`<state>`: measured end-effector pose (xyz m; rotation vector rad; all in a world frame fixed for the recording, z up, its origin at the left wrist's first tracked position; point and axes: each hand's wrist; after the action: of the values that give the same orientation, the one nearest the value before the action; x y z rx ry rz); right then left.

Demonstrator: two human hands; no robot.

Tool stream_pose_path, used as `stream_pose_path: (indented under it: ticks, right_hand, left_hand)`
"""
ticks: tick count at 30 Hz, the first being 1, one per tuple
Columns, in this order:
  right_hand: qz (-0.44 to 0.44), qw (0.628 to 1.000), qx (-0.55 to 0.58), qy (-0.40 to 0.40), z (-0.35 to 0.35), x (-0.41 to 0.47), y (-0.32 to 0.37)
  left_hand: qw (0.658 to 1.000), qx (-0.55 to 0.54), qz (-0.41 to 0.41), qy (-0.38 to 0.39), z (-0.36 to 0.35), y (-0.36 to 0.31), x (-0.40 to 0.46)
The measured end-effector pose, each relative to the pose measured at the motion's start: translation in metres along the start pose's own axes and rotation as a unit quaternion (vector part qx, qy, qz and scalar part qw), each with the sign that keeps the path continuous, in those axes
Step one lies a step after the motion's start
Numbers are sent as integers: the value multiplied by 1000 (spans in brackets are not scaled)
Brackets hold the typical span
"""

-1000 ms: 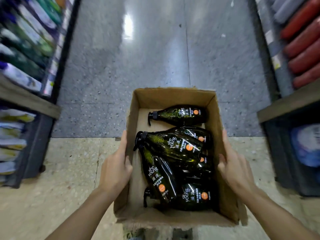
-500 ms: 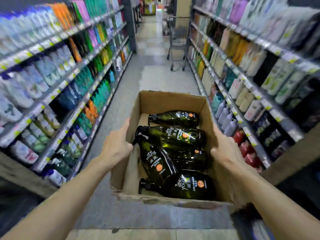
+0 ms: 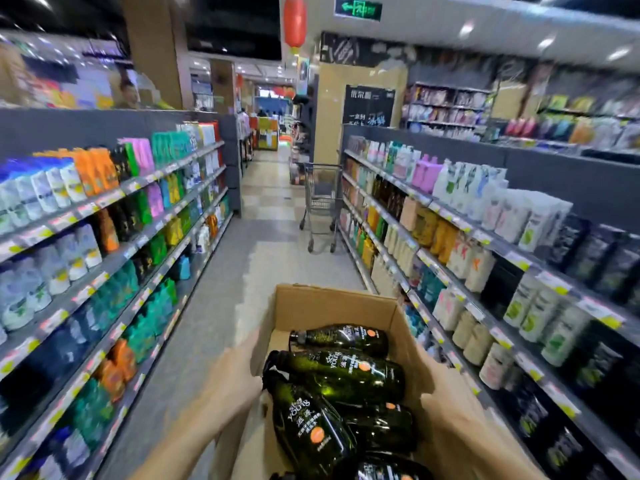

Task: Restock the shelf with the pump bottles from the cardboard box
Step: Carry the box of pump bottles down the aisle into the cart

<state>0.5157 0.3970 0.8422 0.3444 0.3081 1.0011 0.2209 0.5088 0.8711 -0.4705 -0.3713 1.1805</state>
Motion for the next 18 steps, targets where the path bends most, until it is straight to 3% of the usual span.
stream_pose_path:
  ticks: [5, 11, 18]
  right_hand:
    - [-18, 999, 25, 15, -11, 91, 16]
    - [19, 1000, 22, -6, -9, 272, 23]
    - [50, 997, 50, -40, 46, 487, 54]
  left_hand:
    - [1000, 3, 5, 29, -10, 5, 108]
    - [999, 36, 7, 14, -35, -6, 278]
    - [999, 49, -4, -5, -39, -50, 504]
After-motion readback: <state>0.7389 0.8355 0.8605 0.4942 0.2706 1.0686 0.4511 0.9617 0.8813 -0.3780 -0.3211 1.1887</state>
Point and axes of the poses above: each hand's wrist, its own x-axis towards the middle knuckle, its own z-axis out of the back of the hand, y = z × x
